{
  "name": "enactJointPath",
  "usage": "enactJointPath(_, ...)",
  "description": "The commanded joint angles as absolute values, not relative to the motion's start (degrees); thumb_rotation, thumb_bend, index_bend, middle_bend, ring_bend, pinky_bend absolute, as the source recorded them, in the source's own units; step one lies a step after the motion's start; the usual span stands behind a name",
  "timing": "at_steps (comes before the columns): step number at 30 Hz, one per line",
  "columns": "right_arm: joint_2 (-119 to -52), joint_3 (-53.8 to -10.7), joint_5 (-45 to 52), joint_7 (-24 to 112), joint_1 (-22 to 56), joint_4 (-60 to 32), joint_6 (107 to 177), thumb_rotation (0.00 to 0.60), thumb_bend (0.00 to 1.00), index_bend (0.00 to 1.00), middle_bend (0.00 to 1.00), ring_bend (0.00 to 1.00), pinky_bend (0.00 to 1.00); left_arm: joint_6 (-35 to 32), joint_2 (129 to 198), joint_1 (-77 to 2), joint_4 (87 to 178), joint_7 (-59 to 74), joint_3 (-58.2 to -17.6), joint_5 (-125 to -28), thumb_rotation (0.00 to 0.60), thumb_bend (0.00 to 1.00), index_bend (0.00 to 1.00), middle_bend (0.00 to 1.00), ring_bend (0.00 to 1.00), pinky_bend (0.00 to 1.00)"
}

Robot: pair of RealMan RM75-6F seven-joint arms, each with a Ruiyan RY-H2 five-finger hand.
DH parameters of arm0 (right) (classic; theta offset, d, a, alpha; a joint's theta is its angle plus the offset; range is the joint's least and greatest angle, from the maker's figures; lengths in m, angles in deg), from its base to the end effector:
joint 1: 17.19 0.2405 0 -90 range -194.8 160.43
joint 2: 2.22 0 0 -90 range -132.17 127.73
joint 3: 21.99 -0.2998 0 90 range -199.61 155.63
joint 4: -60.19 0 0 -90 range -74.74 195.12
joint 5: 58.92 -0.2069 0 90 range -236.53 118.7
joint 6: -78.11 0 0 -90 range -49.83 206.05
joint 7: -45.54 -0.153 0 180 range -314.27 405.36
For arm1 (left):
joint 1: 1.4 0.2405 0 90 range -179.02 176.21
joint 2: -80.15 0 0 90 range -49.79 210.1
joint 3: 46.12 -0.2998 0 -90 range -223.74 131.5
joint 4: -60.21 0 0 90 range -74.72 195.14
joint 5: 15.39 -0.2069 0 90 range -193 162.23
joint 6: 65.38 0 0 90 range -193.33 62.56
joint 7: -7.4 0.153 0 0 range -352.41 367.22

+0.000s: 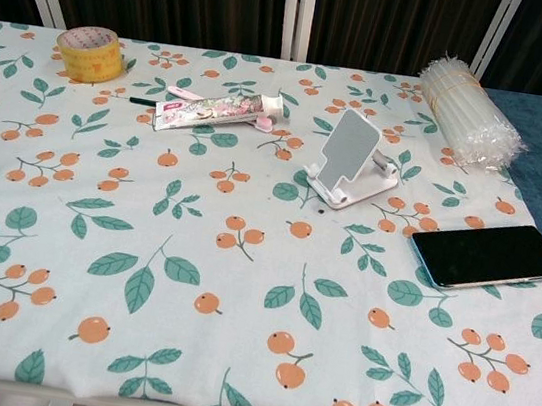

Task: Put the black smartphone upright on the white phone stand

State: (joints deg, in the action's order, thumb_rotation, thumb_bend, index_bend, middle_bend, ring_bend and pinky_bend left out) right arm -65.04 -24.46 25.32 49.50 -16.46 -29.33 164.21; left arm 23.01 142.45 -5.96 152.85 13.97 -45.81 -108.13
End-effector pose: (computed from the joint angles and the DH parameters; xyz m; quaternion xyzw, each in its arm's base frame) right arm -0.3760 -0.1659 0.1981 0.5929 -0.3692 0.3234 0.6385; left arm -0.3346 0.1811 0.1862 -0.6488 -0.3155 -0.3714 0.5845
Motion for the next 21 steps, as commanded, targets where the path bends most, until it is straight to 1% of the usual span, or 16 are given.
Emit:
enactJointPath(1, -65.16, -24.52, 25.11, 49.5, -16.4, -29.17, 163.94, 0.6, 0.15, 0.0, 0.0, 0.0, 0.0, 23.02, 142.44, -5.89, 152.77, 13.9, -45.85, -108.02, 0.396, 0.06, 0.08, 0.08, 0.1, 0.2)
enactJointPath(6, -64.98, -24.62, 24.83, 49.62, -15.99, -29.32, 163.01, 0.6, 0.15, 0.0, 0.0, 0.0, 0.0, 22.91, 142.51, -5.81, 152.86, 13.99, -46.02, -107.98, 0.4, 0.06, 0.08, 0.08, 0.1, 0.2)
enactJointPath(9, -63.7, -24.39, 24.21, 50.37, -15.28, -30.9, 160.84, 0.6, 0.15, 0.0, 0.0, 0.0, 0.0, 22.95, 142.53, -5.82, 152.85, 13.94, -46.1, -108.16, 0.398, 0.06, 0.08, 0.08, 0.1, 0.2)
enactJointPath(16, -59.6, -23.81, 24.45, 57.48, -10.54, -37.83, 152.68, 0.6, 0.13, 0.0, 0.0, 0.0, 0.0, 22.7, 142.69, -5.92, 152.49, 13.43, -46.03, -107.88, 0.4, 0.06, 0.08, 0.08, 0.1, 0.2)
enactJointPath(21, -59.33, -23.77, 22.72, 62.1, -4.88, -41.82, 142.91, 0.6, 0.11, 0.0, 0.0, 0.0, 0.0, 22.41, 143.21, -5.75, 151.7, 12.71, -46.22, -107.42, 0.403, 0.06, 0.08, 0.08, 0.1, 0.2)
